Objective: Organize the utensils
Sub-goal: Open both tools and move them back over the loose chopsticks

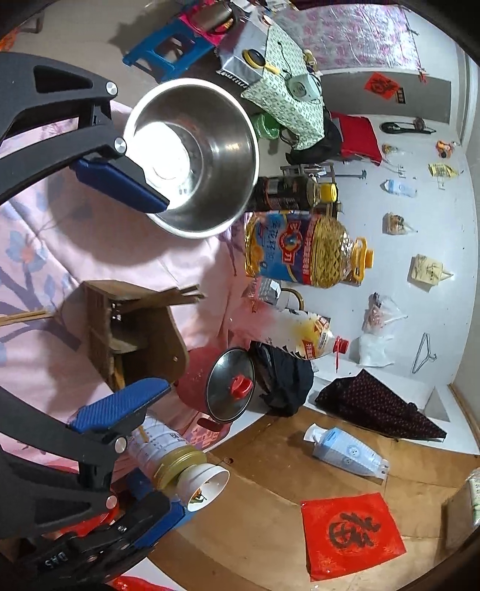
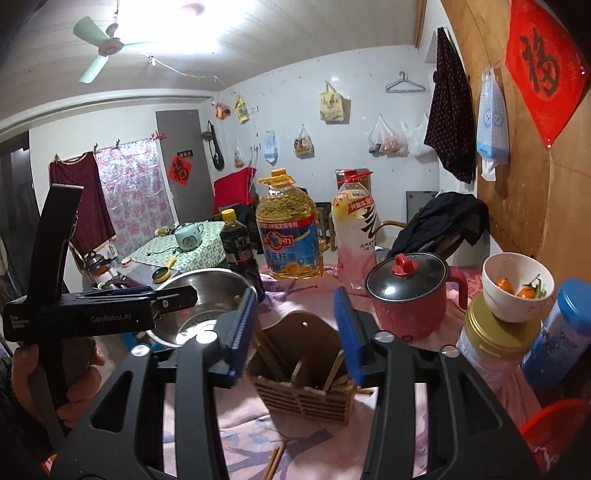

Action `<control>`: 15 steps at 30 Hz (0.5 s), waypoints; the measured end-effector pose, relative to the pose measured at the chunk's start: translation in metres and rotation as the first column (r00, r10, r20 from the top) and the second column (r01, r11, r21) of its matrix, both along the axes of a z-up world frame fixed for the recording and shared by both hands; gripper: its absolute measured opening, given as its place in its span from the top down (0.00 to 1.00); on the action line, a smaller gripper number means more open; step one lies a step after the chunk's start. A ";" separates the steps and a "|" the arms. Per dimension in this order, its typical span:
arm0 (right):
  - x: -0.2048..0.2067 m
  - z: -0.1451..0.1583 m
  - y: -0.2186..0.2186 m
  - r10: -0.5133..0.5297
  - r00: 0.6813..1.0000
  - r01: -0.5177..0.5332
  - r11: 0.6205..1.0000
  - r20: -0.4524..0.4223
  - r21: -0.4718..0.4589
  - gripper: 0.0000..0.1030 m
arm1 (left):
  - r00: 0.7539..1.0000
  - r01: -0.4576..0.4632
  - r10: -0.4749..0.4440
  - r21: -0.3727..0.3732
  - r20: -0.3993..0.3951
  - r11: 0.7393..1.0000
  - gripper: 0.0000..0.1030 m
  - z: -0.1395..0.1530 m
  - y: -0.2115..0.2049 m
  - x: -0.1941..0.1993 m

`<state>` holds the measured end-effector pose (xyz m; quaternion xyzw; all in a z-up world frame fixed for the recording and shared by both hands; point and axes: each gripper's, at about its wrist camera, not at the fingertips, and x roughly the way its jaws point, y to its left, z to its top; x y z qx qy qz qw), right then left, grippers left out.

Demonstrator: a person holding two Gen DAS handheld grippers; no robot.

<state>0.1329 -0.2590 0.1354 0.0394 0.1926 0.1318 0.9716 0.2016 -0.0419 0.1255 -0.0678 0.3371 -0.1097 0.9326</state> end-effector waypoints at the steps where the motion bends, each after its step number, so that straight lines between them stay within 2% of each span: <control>1: -0.006 0.001 0.001 -0.004 1.000 0.004 1.000 0.004 0.003 0.44 | 1.000 -0.005 0.005 0.000 0.004 1.000 0.11 0.001 0.002 -0.005; 3: -0.017 0.001 0.004 -0.016 1.000 0.016 1.000 0.013 0.004 0.31 | 1.000 -0.022 0.022 0.008 0.018 1.000 0.08 0.003 0.006 -0.015; 6: -0.034 0.001 0.010 -0.044 0.999 0.044 0.999 0.023 0.003 0.20 | 0.998 -0.057 0.055 0.038 0.038 0.998 0.06 0.004 0.012 -0.032; 11: -0.057 -0.006 0.015 -0.101 0.995 0.100 0.995 0.017 0.016 0.07 | 0.996 -0.083 0.078 0.128 0.048 0.988 0.06 -0.006 0.019 -0.056; 15: -0.079 -0.026 0.021 -0.158 0.987 0.159 0.987 -0.026 0.011 0.06 | 0.997 -0.073 0.072 0.155 0.011 0.985 0.06 -0.025 0.028 -0.070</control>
